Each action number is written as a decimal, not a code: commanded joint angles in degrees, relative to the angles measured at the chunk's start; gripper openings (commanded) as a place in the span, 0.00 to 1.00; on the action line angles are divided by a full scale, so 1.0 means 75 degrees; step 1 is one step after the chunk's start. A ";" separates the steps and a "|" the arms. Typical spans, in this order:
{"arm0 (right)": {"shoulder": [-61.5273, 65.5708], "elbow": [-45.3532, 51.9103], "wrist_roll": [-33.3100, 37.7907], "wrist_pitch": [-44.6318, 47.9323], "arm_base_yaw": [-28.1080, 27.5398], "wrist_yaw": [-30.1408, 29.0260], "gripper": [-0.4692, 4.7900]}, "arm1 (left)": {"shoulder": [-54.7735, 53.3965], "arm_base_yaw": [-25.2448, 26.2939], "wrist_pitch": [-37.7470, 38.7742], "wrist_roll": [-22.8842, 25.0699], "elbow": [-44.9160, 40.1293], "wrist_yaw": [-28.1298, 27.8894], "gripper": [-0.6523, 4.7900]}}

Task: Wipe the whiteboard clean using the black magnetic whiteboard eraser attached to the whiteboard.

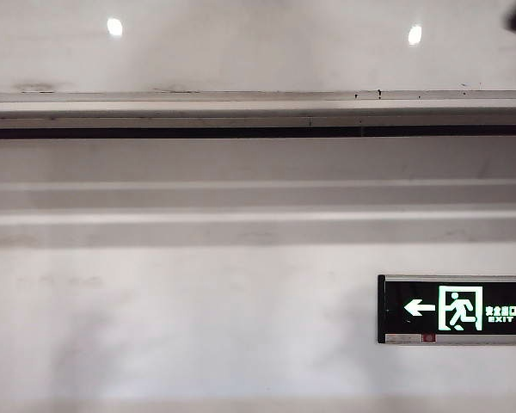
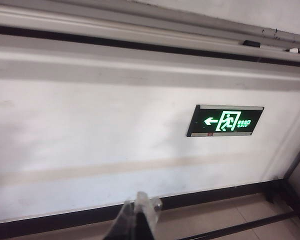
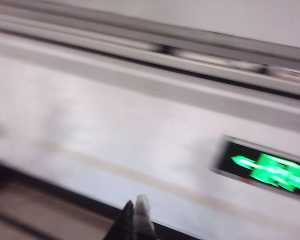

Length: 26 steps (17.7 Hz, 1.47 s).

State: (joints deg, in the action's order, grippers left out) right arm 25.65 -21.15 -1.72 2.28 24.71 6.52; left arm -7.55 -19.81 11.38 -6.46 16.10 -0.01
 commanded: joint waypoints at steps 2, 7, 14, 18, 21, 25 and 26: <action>0.0009 0.0484 0.0149 0.0303 -0.1236 -0.0711 0.08 | 0.0000 0.0000 -0.0090 -0.0023 0.0012 0.0032 0.11; -0.0734 0.1498 0.0262 0.0527 -0.1440 -0.0688 0.08 | 0.0000 0.0000 -0.0096 -0.0023 0.0012 0.0032 0.11; -0.3439 0.2661 0.0265 -0.0933 -0.1609 -0.0597 0.08 | 0.0000 0.0000 -0.0093 -0.0023 0.0012 0.0032 0.11; -0.3407 0.2725 0.0318 -0.1309 -0.2229 -0.0283 0.08 | 0.0017 0.0000 -0.0087 -0.0023 0.0012 0.0032 0.11; -0.3407 0.2725 0.0968 -0.1309 -0.2780 -0.0300 0.08 | 0.0020 0.0003 -0.0087 -0.0023 0.0012 0.0032 0.11; -0.3407 0.2725 0.0991 -0.1230 -0.2894 -0.0286 0.08 | 0.0020 0.0003 -0.0090 -0.0023 0.0012 0.0032 0.11; -0.3407 0.2725 0.0953 -0.1032 -0.2894 -0.0289 0.08 | 0.0020 0.0003 -0.0090 -0.0023 0.0012 0.0032 0.11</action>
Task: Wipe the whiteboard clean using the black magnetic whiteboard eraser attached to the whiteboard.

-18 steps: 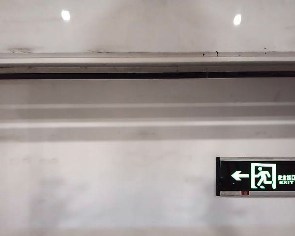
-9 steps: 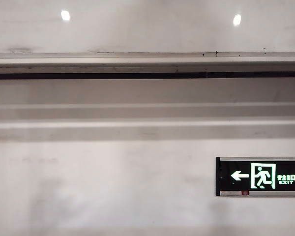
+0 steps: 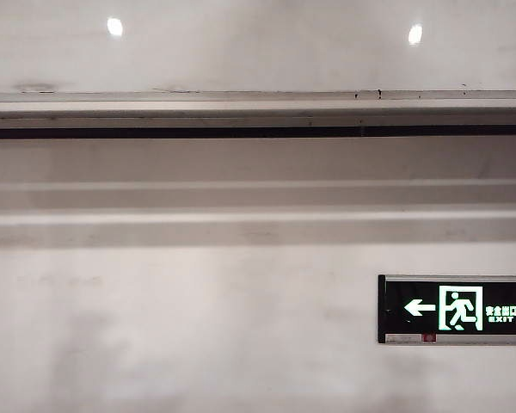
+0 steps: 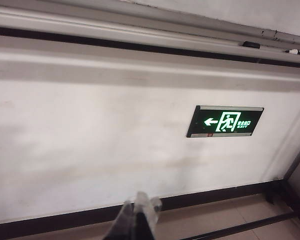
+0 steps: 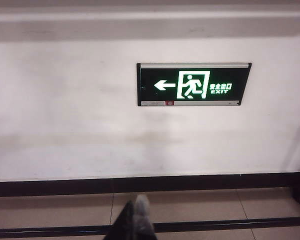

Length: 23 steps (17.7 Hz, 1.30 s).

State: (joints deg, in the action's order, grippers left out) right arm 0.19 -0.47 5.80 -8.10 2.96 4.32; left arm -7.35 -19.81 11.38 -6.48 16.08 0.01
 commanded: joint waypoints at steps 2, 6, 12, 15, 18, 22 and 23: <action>-0.0012 -0.0035 -0.0516 0.1061 0.0009 0.0006 0.08 | -0.0006 0.0003 -0.0090 -0.0020 0.0015 0.0029 0.11; -0.0012 -0.0038 -0.1376 0.1113 0.0009 0.0009 0.08 | -0.0006 0.0000 -0.0090 -0.0020 0.0015 0.0029 0.11; -0.0012 -0.0038 -0.1376 0.1279 0.0009 0.0003 0.08 | -0.0006 0.0003 -0.0090 -0.0020 0.0015 0.0029 0.11; -0.0012 -0.0038 -0.1376 0.1279 0.0009 0.0003 0.08 | -0.0006 0.0003 -0.0090 -0.0055 0.0015 -0.2632 0.11; -0.0012 -0.0038 -0.1376 0.1279 0.0009 0.0003 0.08 | 0.0175 0.0015 -0.0090 -0.0041 -0.0017 -0.4013 0.11; -0.0012 -0.0038 -0.1376 0.1276 0.0009 0.0009 0.08 | 0.0291 0.0831 -0.0842 0.0705 -0.0548 -0.3279 0.11; -0.0012 -0.0038 -0.1376 0.1279 0.0003 0.0003 0.08 | 0.0329 0.1192 -0.0854 0.1317 -0.0717 -0.2154 0.11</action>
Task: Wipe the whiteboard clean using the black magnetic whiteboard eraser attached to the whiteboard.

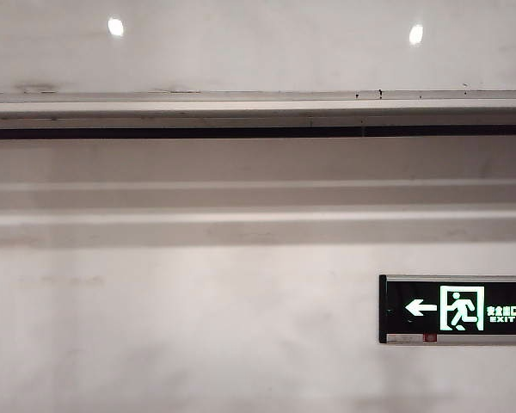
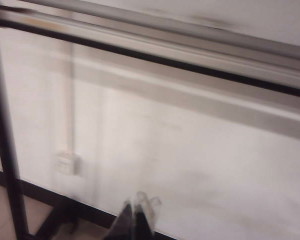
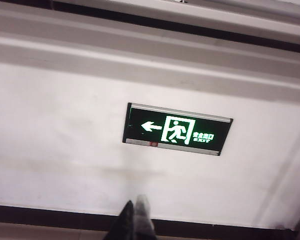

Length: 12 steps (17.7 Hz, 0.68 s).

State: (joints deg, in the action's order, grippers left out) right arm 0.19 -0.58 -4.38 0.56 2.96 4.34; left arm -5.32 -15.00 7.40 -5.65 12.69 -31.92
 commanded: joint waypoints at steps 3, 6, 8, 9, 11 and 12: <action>-0.0012 -0.0023 -0.0017 0.0128 0.0006 -0.0026 0.08 | 0.0408 0.1559 -0.0291 0.1323 -0.0755 0.4042 0.11; -0.0012 -0.0020 -0.0017 0.0128 0.0003 -0.0020 0.08 | 0.0688 0.1652 -0.0187 0.1177 -0.1169 0.4030 0.11; -0.0012 -0.0020 -0.0017 0.0128 0.0012 -0.0026 0.08 | 0.0688 0.1658 -0.0178 0.1058 -0.1428 0.4030 0.11; -0.0012 -0.0020 -0.0017 0.0125 0.0006 -0.0026 0.08 | 0.0688 0.1655 -0.0178 0.0968 -0.1597 0.4033 0.11; -0.0012 -0.0020 -0.0017 0.0125 0.0009 -0.0026 0.08 | 0.0688 0.1655 0.0356 0.0979 -0.1638 0.4030 0.11; -0.0012 -0.0020 -0.0017 0.0128 0.0009 -0.0026 0.08 | 0.0688 0.1655 0.0373 0.0968 -0.1638 0.4033 0.11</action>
